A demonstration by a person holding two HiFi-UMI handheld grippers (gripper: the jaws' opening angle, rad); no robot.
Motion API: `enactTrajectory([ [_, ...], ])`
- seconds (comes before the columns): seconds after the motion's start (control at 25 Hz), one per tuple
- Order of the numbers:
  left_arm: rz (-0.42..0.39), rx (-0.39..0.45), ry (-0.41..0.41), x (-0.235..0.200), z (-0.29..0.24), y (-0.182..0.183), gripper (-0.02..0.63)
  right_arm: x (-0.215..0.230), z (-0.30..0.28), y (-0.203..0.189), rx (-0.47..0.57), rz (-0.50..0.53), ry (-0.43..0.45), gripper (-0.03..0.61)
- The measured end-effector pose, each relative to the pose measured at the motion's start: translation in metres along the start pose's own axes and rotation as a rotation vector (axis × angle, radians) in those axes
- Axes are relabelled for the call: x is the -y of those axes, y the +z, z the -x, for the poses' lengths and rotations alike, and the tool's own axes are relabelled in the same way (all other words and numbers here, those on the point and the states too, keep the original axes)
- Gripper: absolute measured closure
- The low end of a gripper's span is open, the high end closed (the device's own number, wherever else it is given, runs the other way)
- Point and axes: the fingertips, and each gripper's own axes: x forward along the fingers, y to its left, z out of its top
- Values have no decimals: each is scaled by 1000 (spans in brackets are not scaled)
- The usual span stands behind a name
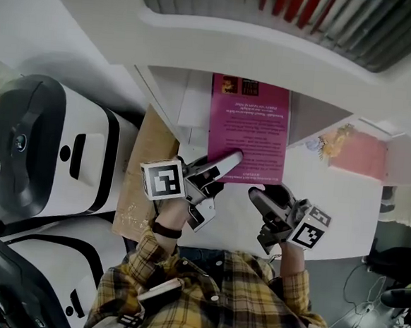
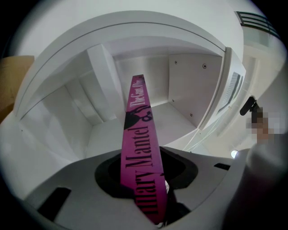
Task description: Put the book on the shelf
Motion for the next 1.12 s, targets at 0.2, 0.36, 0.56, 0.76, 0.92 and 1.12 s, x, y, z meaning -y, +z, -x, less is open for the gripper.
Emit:
enactTrajectory([
  [0.2,26,2,3,-2,-1,2,448,7,-5,-10,-68,163,-93,267],
  [0.36,44,4,3,-4,-1,3,448,11,-17,-12,-83,197,-123,267],
  [0.56,46,17,-27,0,-1,9,448,14,-22,-8,-45,161,-148,267],
  [0.76,36,53,-77,7,3,18,387,13,-31,-2,-2,137,-156,267],
  [0.92,16,62,-73,7,9,21,357,13,-40,4,25,128,-164,265],
  [1.12,-11,52,-80,11,9,17,356,22,-48,8,46,113,-202,265],
])
